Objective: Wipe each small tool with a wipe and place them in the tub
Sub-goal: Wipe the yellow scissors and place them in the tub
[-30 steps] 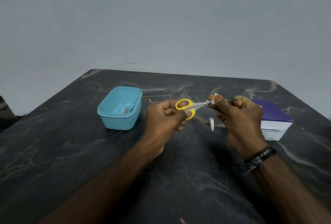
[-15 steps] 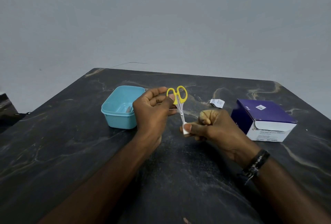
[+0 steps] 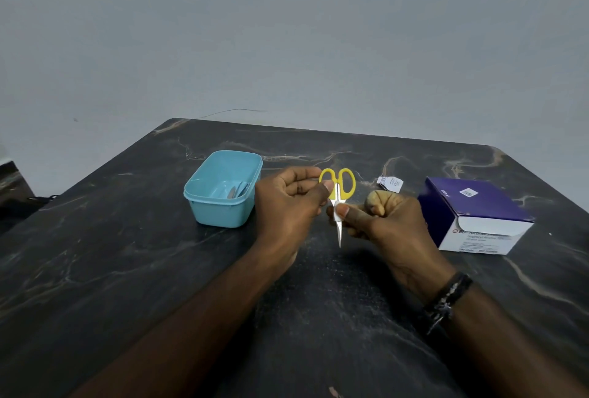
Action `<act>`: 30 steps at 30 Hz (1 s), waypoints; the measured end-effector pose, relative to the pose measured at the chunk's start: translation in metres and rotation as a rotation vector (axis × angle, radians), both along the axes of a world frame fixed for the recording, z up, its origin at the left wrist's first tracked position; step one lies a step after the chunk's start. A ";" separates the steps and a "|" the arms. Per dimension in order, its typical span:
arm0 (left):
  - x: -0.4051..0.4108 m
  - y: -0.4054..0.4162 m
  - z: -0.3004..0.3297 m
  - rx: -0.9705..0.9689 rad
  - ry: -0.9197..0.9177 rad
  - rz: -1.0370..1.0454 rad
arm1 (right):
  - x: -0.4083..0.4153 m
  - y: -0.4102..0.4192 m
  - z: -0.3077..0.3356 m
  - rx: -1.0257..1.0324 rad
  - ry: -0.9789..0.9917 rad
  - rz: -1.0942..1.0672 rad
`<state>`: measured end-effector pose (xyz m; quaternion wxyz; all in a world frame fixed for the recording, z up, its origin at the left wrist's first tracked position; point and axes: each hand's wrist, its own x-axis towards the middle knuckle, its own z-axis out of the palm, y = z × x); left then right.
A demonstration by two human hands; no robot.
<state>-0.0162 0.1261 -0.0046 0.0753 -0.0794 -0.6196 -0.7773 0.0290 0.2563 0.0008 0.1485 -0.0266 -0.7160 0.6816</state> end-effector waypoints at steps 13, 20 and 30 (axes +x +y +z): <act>0.002 0.000 0.001 0.031 -0.048 -0.072 | -0.002 0.007 0.001 -0.130 0.100 -0.185; -0.001 -0.003 0.005 0.082 -0.036 -0.013 | -0.003 0.009 0.003 -0.187 0.126 -0.238; -0.027 -0.055 0.061 0.267 0.008 0.156 | -0.005 0.010 -0.006 -0.045 0.133 -0.270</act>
